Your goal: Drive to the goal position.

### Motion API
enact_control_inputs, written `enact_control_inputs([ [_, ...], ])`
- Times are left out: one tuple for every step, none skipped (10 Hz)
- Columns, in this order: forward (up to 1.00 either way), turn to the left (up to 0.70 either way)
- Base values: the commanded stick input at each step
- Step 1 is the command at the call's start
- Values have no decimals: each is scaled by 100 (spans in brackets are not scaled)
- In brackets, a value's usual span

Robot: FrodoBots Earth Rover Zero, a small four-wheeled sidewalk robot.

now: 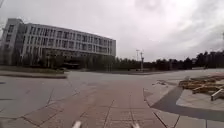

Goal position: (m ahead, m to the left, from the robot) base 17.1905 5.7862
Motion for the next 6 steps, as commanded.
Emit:
enact_control_inputs([
  [67,0],
  [68,0],
  [69,0],
  [69,0],
  [69,0],
  [69,0],
])
